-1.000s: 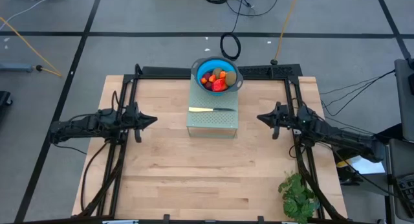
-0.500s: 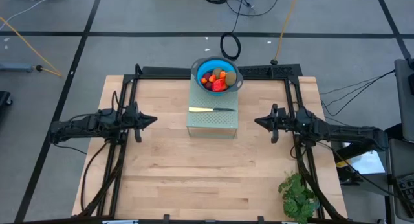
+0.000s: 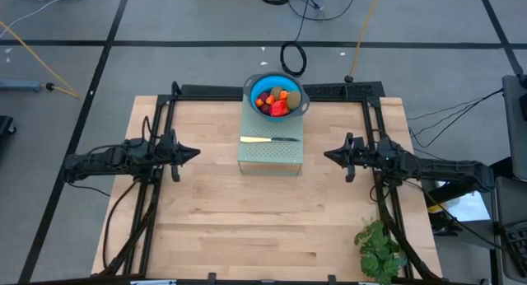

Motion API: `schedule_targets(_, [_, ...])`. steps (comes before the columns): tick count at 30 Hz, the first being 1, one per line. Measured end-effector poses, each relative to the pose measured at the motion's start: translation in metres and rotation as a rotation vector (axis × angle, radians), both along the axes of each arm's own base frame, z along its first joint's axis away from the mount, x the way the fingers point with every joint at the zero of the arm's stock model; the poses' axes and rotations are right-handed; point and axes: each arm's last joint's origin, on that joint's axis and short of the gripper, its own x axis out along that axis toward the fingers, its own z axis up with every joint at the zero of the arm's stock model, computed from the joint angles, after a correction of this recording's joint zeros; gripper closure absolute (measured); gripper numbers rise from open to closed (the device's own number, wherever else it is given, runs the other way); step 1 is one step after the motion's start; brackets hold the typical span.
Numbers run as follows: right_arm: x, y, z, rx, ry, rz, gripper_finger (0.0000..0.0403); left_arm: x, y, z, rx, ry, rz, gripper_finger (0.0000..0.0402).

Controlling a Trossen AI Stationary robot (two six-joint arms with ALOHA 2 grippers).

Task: Pick & Place Fruit
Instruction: Return to Home Position

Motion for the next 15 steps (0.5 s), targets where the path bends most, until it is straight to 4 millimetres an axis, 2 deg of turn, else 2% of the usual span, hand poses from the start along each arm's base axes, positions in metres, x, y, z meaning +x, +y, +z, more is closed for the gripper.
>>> schedule_targets(7, [-0.003, 0.000, 0.005, -0.019, -0.048, -0.029, 0.0403, 0.002, 0.000, 0.002, 0.002, -0.053, -0.018, 0.0392])
schedule_targets(12, [-0.007, 0.001, 0.009, -0.030, -0.093, -0.028, 0.0403, 0.008, 0.000, -0.012, -0.004, -0.065, -0.023, 0.0392])
schedule_targets(15, [-0.009, 0.001, 0.009, -0.033, -0.092, -0.028, 0.0403, 0.009, 0.000, -0.013, -0.005, -0.071, -0.020, 0.0392])
